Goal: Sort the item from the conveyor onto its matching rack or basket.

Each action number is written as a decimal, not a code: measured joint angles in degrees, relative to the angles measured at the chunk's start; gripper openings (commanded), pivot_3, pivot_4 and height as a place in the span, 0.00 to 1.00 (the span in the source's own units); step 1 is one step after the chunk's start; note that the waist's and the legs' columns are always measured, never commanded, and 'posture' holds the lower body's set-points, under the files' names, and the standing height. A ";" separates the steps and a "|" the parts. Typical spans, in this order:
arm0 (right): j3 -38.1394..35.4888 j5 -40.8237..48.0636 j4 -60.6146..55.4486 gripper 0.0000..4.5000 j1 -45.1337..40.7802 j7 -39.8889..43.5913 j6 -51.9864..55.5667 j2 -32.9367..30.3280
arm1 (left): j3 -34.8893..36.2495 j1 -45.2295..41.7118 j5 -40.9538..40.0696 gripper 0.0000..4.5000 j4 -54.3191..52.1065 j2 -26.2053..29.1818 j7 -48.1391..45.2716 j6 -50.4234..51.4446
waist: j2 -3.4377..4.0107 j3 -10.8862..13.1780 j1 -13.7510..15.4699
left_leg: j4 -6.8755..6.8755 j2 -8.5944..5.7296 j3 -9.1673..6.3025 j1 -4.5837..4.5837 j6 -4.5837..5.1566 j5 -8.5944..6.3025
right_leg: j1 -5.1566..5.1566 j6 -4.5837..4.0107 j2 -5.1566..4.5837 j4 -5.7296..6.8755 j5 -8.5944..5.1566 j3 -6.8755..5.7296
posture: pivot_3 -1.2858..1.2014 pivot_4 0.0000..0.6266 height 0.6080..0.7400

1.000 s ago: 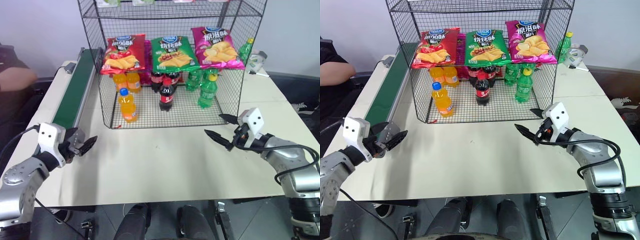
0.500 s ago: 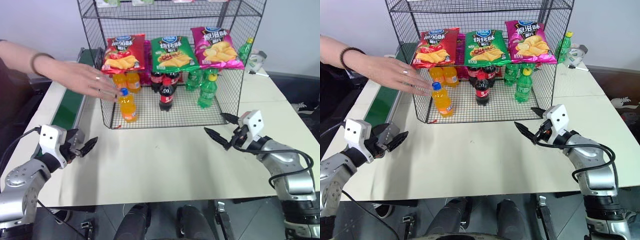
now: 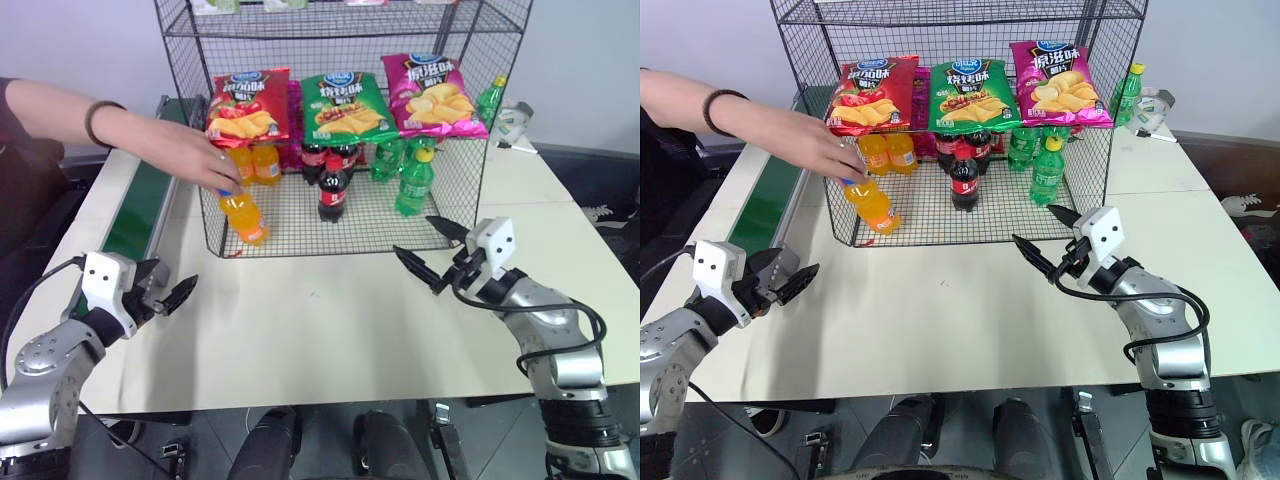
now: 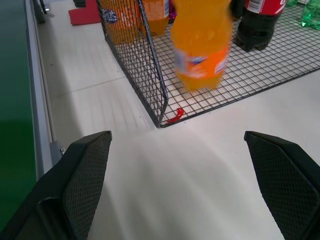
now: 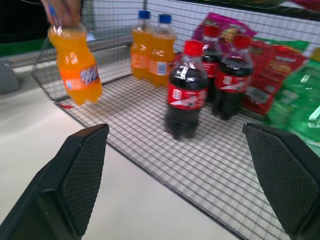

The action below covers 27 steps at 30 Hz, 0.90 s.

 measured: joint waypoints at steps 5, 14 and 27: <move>0.01 -3.60 0.49 1.00 -1.61 -1.97 -4.13 0.04 | -0.42 -0.27 0.16 0.99 0.54 0.00 0.02 -0.64 | 0.00 0.00 0.01 | 0.00 0.00 0.00 0.00 -0.01 0.00 | -0.04 0.00 0.00 0.00 0.00 -0.01 | 0.52 0.24 1.00; -0.09 -0.95 1.60 1.00 -2.09 0.72 -3.68 0.46 | -0.42 -0.95 0.22 0.99 0.54 -0.97 1.42 -0.68 | 0.00 0.00 0.00 | -0.01 0.00 0.00 0.01 0.00 0.00 | -0.01 0.01 0.01 0.01 0.01 0.00 | 0.52 0.24 1.00; 2.26 1.83 1.58 1.00 -4.92 3.86 0.67 0.97 | 1.93 -3.16 0.29 0.99 3.41 -2.80 8.83 -0.73 | 0.00 0.00 -0.01 | 0.00 0.00 0.00 0.00 0.00 0.00 | -0.05 0.03 0.01 -0.01 0.02 0.00 | 0.52 0.24 1.00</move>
